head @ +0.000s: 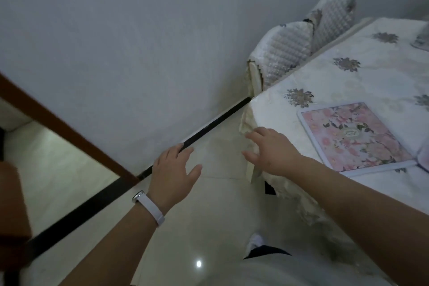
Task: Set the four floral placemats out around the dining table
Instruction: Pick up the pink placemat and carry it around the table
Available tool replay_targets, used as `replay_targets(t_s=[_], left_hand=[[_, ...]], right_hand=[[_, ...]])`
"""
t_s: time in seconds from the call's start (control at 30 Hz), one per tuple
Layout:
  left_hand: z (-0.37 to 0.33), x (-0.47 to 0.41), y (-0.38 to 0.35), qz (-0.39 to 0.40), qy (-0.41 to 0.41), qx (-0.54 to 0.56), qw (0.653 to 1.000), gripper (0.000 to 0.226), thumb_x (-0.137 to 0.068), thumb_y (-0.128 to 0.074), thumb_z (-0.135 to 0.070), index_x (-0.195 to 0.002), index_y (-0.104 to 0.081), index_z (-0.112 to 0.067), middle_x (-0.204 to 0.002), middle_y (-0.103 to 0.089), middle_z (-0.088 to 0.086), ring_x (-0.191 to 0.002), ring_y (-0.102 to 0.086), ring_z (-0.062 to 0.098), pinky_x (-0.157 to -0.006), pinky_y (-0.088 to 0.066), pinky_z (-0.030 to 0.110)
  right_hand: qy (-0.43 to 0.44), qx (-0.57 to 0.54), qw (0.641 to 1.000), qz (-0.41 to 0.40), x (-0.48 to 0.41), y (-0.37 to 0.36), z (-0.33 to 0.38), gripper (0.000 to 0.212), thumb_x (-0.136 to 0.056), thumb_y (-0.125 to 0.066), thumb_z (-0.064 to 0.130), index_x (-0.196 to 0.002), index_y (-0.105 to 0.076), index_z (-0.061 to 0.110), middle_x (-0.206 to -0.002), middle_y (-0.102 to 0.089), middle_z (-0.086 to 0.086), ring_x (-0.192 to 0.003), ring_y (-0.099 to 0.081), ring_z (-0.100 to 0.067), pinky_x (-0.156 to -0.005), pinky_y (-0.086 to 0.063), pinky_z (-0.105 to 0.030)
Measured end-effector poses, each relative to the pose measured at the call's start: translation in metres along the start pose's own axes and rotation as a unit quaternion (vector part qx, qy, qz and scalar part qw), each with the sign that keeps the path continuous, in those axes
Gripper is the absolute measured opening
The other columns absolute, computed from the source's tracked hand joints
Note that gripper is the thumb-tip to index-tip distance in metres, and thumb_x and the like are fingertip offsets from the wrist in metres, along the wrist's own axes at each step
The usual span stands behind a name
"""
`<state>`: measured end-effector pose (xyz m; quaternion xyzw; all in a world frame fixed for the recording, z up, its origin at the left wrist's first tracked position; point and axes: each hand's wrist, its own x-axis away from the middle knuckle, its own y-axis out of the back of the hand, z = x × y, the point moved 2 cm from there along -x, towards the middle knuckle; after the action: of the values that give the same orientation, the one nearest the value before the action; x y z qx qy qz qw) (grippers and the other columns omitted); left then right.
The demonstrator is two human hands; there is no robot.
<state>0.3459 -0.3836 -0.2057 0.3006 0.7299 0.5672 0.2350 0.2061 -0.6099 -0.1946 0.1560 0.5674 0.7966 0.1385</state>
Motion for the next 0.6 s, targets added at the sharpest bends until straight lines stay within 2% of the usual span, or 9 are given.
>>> replay_targets(t_s=[0.17, 0.33, 0.47, 0.6], left_hand=[[-0.046, -0.084, -0.006, 0.016, -0.050, 0.026, 0.998, 0.071, -0.079, -0.033, -0.063, -0.133, -0.054, -0.023, -0.143, -0.048, 0.005, -0.130, -0.042, 0.028, -0.106, -0.035, 0.050], [-0.096, -0.152, -0.028, 0.058, -0.136, 0.031, 0.989, 0.069, -0.079, -0.036, -0.061, -0.133, -0.054, -0.021, -0.143, -0.048, 0.007, -0.129, -0.044, 0.029, -0.103, -0.036, 0.047], [-0.136, -0.210, -0.050, 0.100, -0.215, 0.036, 0.971, 0.065, -0.082, -0.038, -0.059, -0.134, -0.052, -0.023, -0.142, -0.047, 0.005, -0.127, -0.044, 0.028, -0.101, -0.036, 0.047], [-0.175, -0.265, -0.076, 0.152, -0.293, 0.058, 0.942, 0.068, -0.083, -0.038, -0.063, -0.139, -0.047, -0.027, -0.152, -0.036, 0.003, -0.138, -0.032, 0.025, -0.109, -0.029, 0.045]], right_hand=[[-0.051, -0.004, 0.999, -0.008, -0.031, 0.022, -0.064, 0.056, -0.092, -0.045, 0.055, -0.138, -0.048, 0.023, -0.136, -0.051, -0.002, -0.121, -0.048, -0.025, -0.098, -0.041, -0.041], [-0.146, -0.018, 0.989, -0.019, -0.036, 0.031, -0.125, 0.056, -0.093, -0.046, 0.052, -0.140, -0.045, 0.023, -0.142, -0.047, -0.001, -0.126, -0.045, -0.025, -0.100, -0.039, -0.040], [-0.230, -0.036, 0.972, -0.034, -0.032, 0.032, -0.164, 0.056, -0.093, -0.046, 0.052, -0.141, -0.044, 0.024, -0.143, -0.046, -0.001, -0.127, -0.045, -0.025, -0.101, -0.039, -0.042], [-0.316, -0.041, 0.947, -0.036, -0.022, 0.030, -0.194, 0.057, -0.091, -0.046, 0.052, -0.141, -0.044, 0.024, -0.144, -0.046, -0.002, -0.129, -0.044, -0.024, -0.102, -0.041, -0.043]])
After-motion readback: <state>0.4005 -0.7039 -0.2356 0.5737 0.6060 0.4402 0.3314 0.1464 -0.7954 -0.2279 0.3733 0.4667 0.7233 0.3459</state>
